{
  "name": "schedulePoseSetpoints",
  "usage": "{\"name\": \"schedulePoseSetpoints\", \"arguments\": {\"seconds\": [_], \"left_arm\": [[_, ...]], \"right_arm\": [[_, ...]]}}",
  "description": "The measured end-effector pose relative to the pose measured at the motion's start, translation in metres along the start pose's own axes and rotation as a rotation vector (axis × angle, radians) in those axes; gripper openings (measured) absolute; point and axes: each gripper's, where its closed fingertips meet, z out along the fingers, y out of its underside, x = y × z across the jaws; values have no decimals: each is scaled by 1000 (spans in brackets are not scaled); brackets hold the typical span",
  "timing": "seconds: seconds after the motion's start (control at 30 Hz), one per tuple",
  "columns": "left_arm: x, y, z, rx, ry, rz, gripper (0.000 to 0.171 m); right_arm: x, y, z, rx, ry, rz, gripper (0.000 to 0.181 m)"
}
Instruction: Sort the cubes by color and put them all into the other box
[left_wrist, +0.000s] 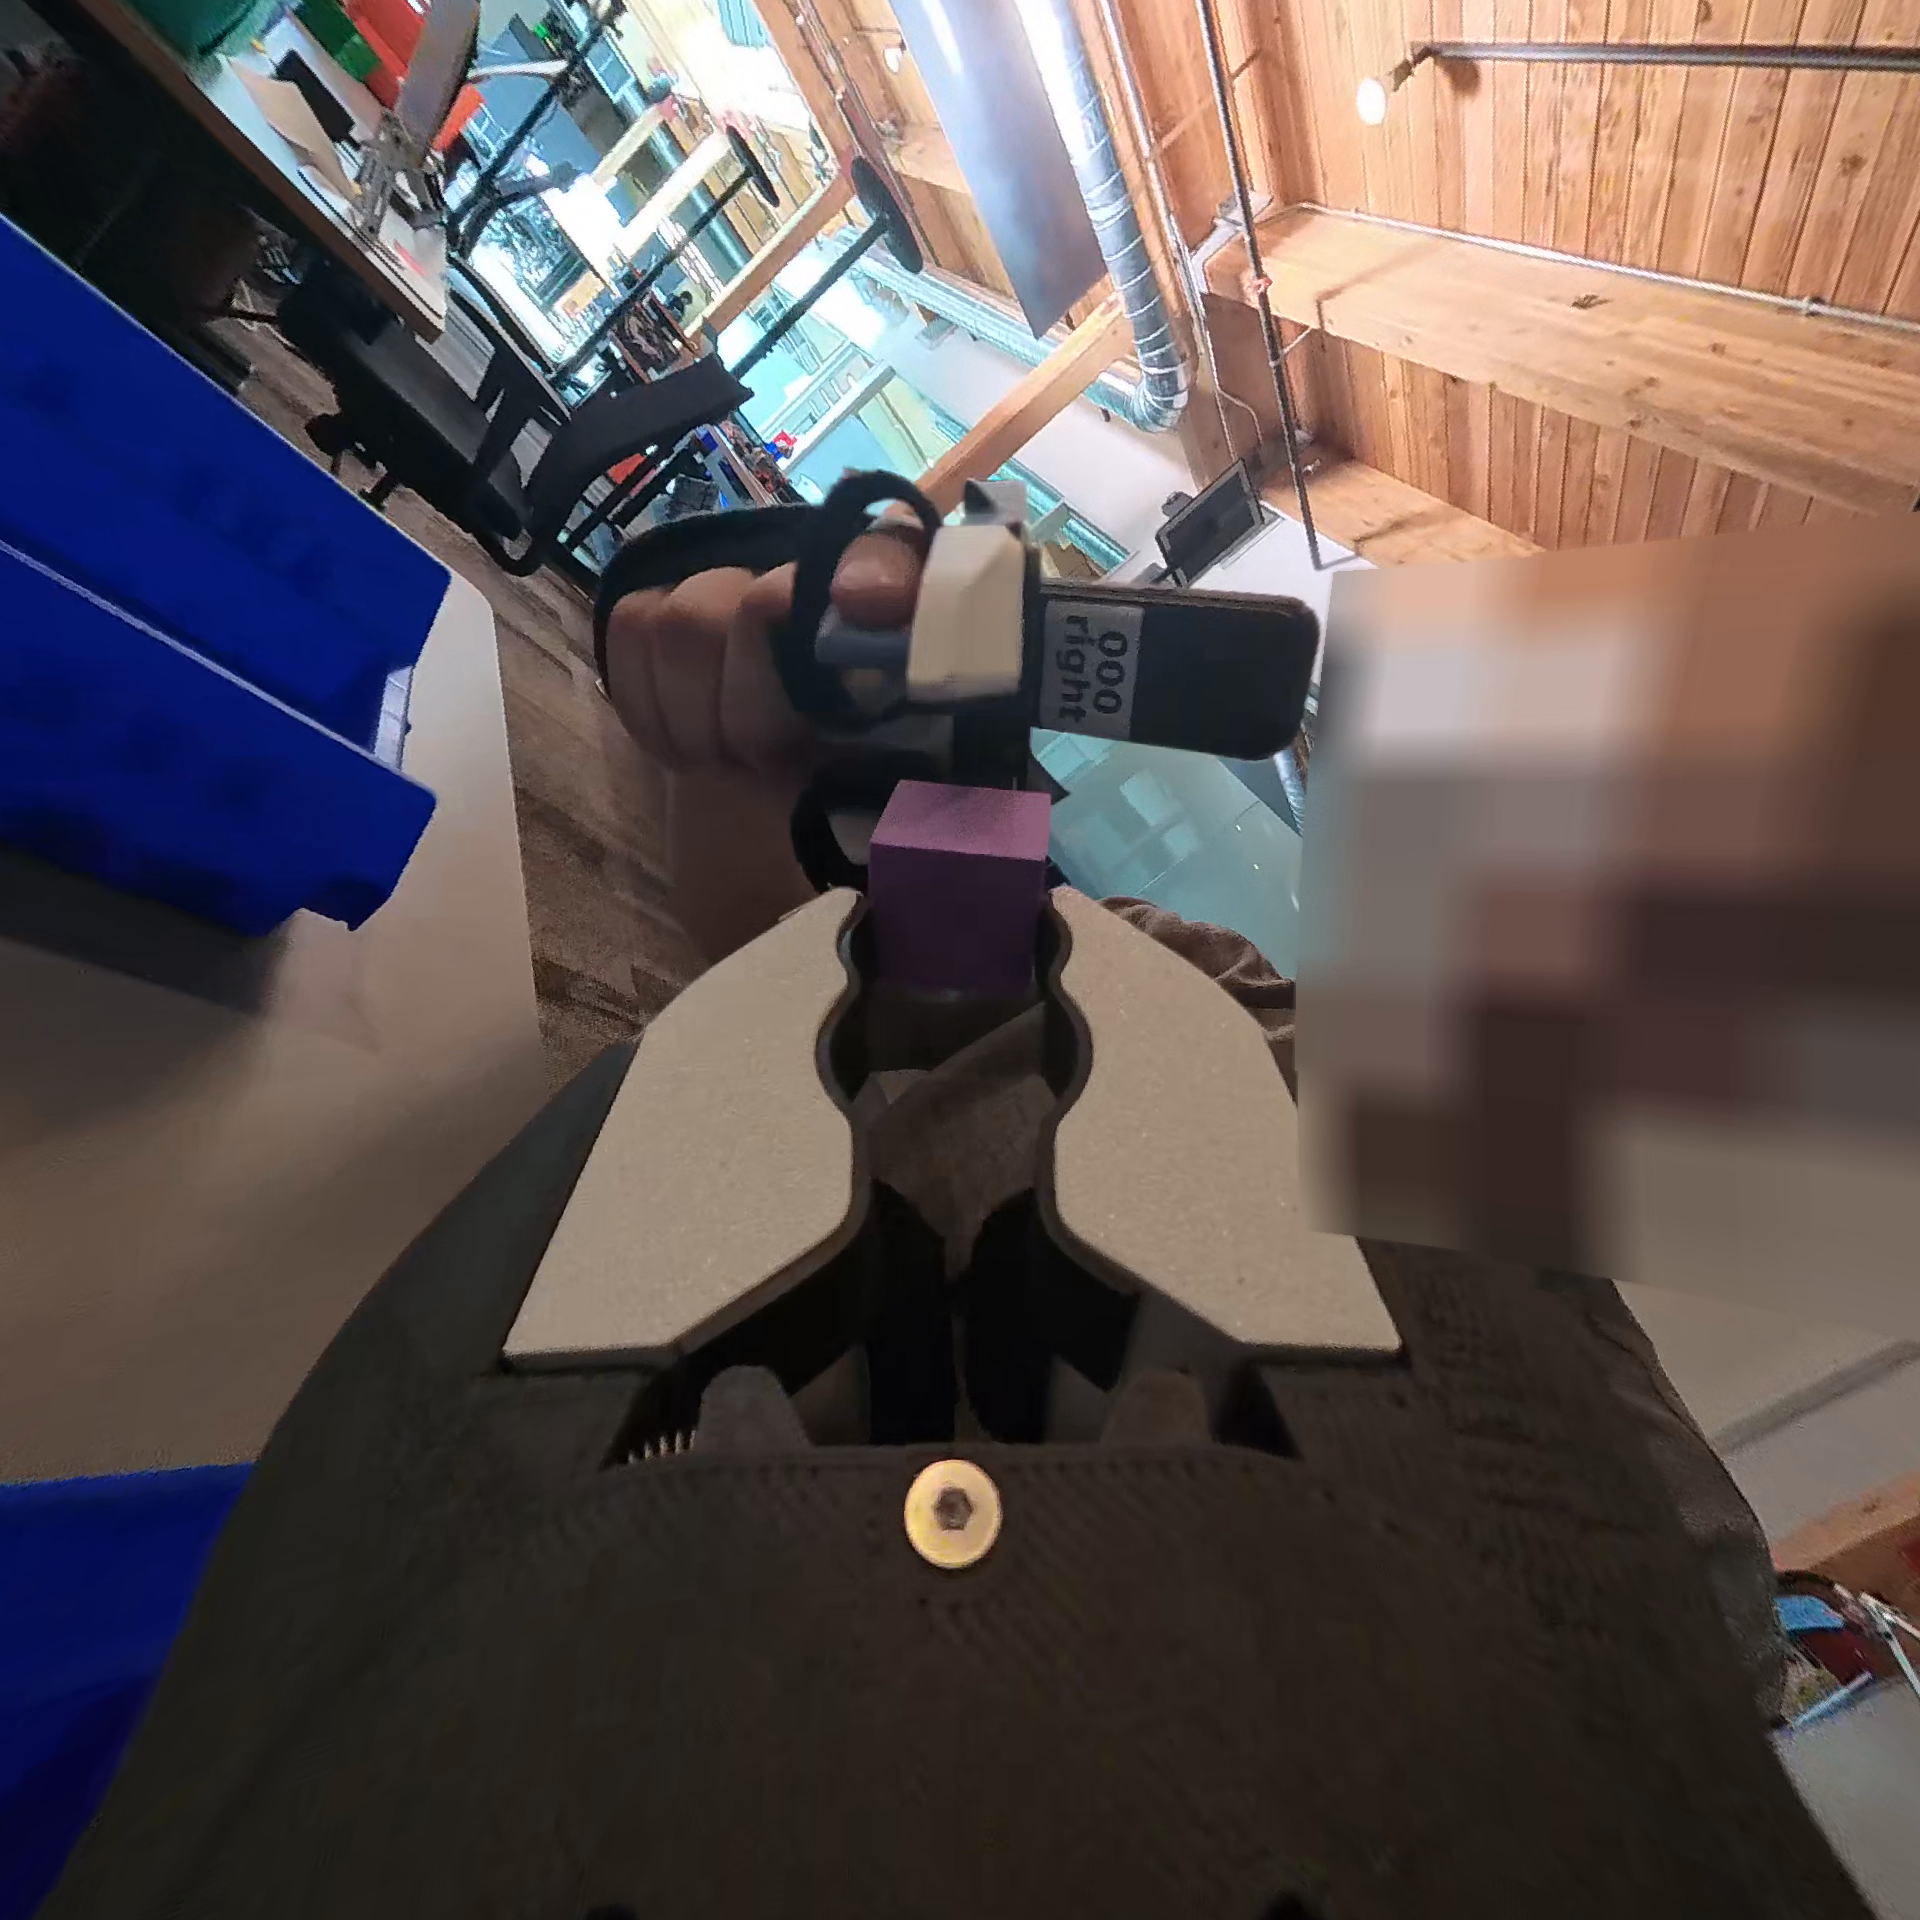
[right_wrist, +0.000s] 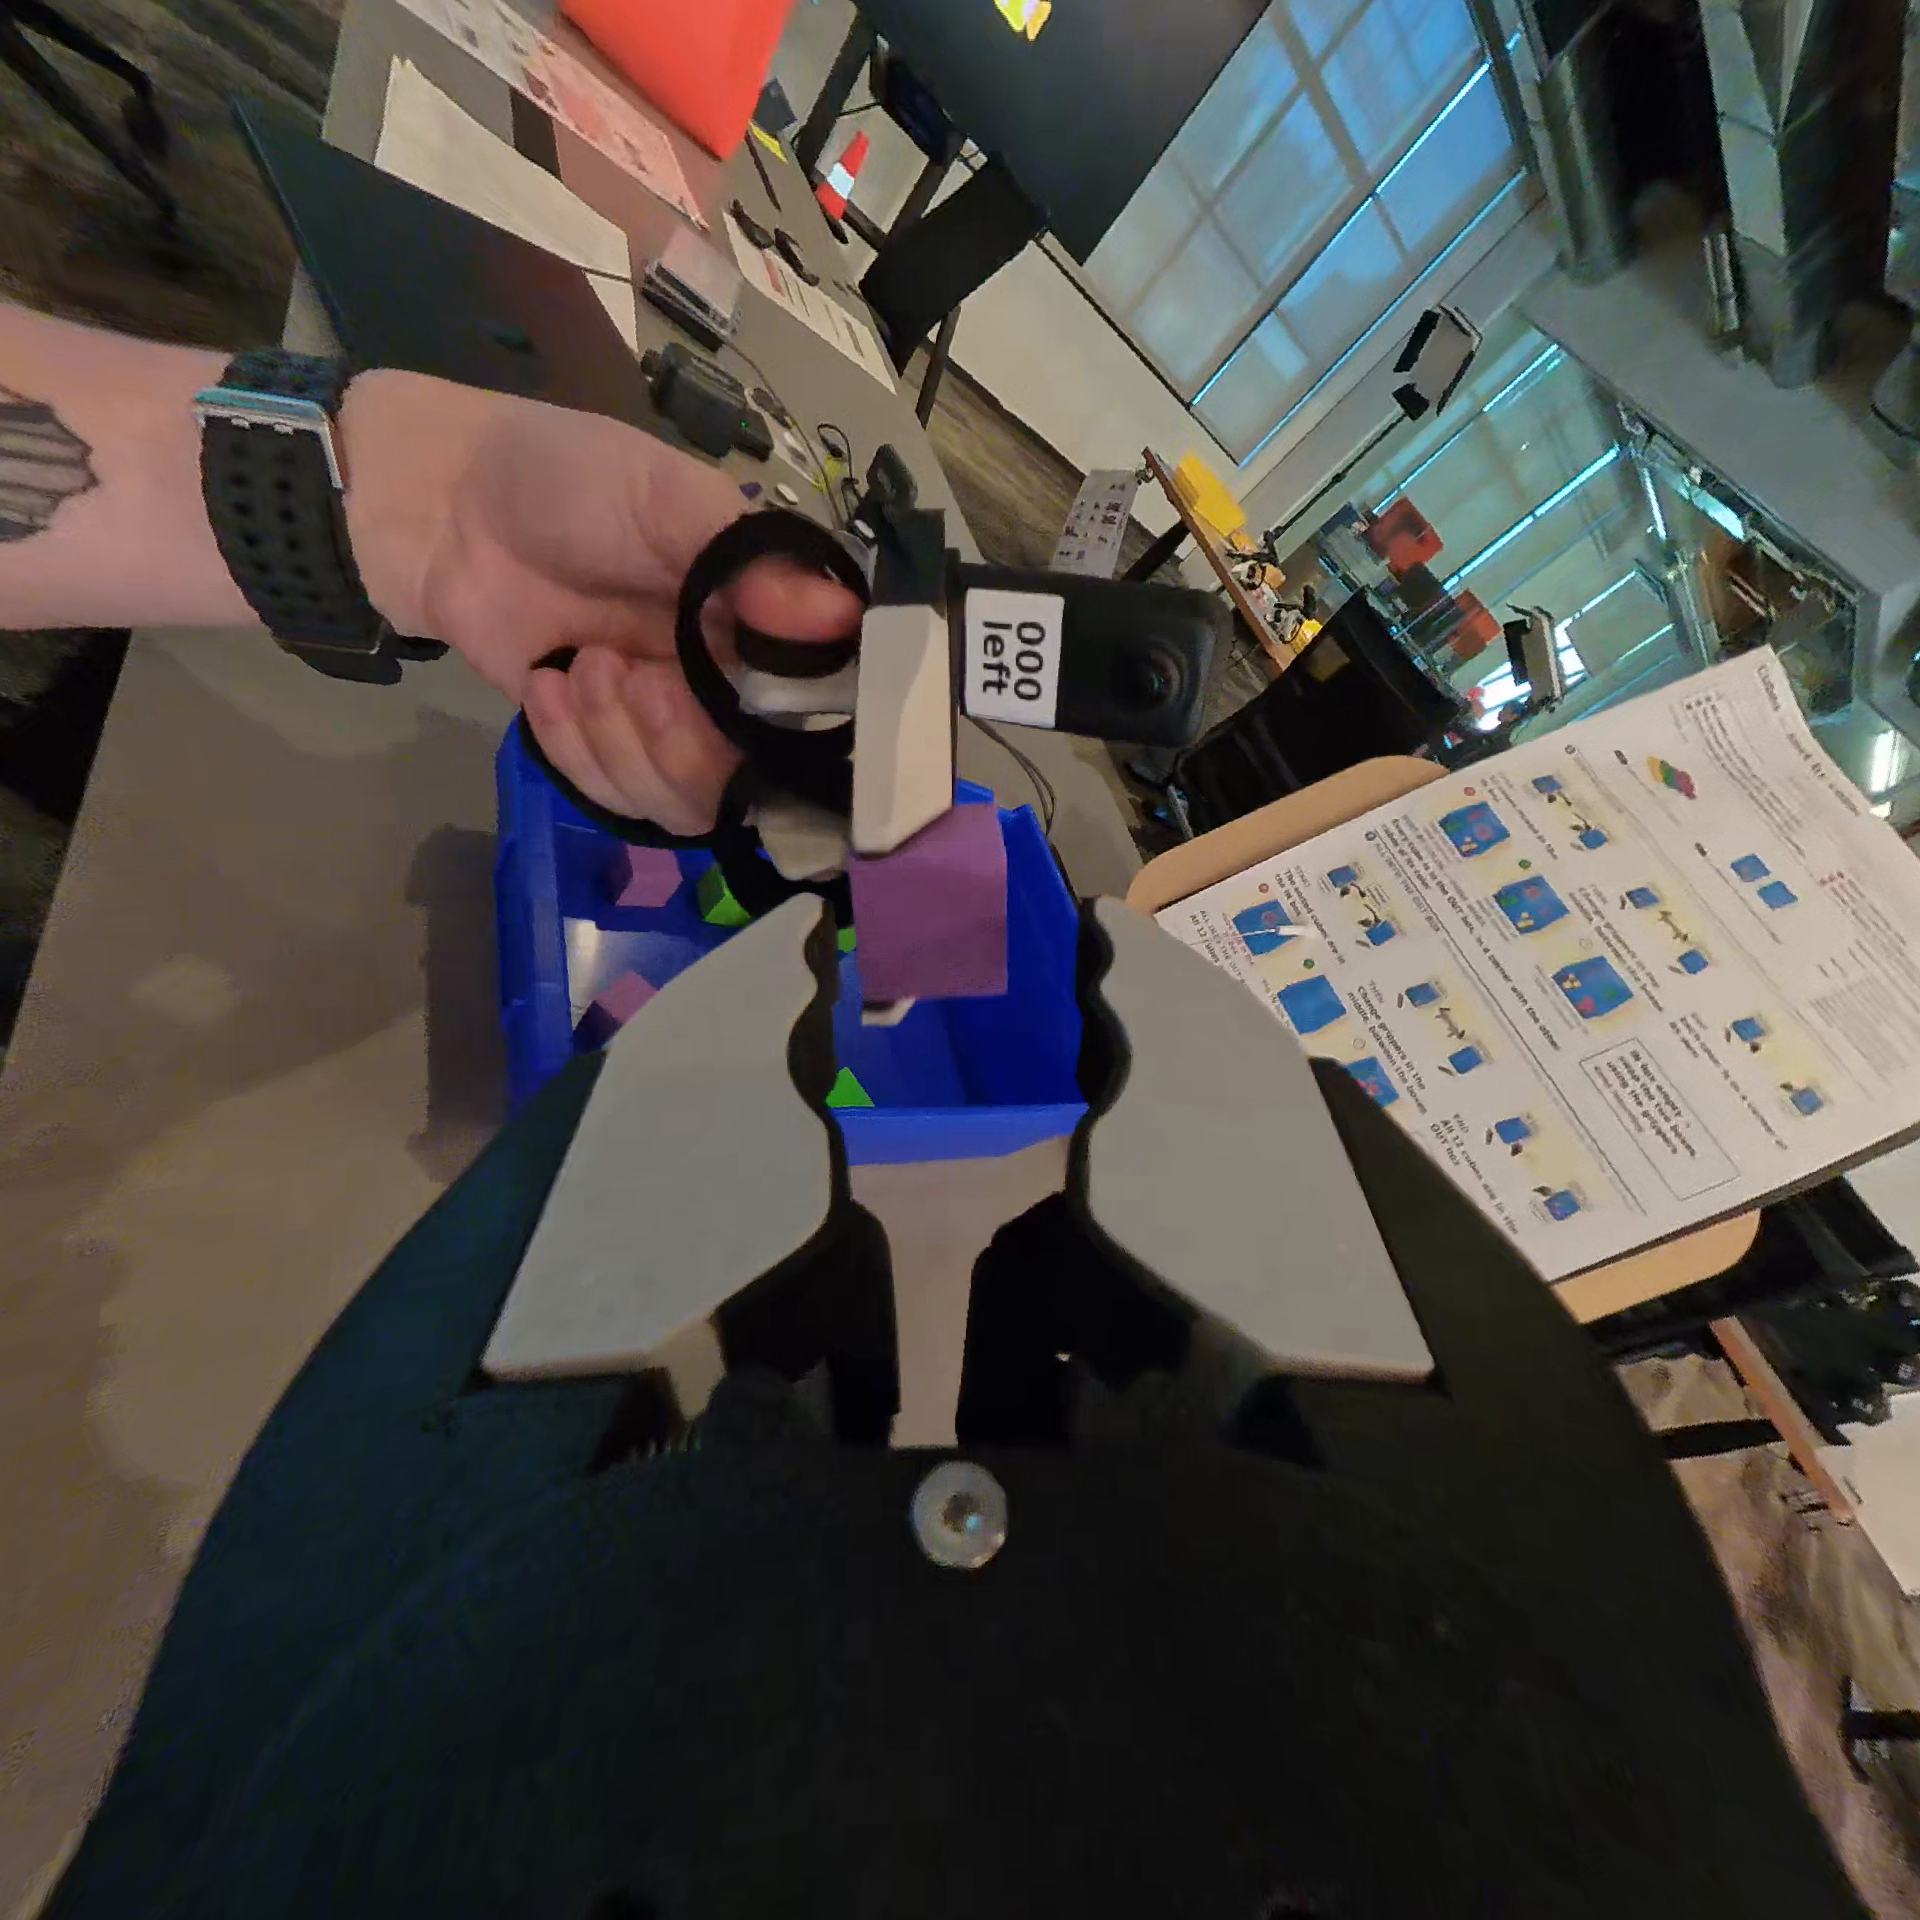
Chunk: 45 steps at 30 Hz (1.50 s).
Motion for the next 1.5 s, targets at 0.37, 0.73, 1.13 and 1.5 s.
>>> {"name": "schedulePoseSetpoints", "arguments": {"seconds": [0.37,0.73,1.13,1.5], "left_arm": [[-7,-13,-20,126,-145,114,44],[-47,9,-84,88,-644,152,33],[-56,8,-105,79,-808,197,48],[-54,8,-120,94,-853,196,52]], "right_arm": [[25,27,-43,-146,25,-51,26],[26,232,-190,-1018,-345,215,27],[-44,343,-264,-1515,-707,336,28],[-34,350,-282,-1697,-669,350,45]]}}
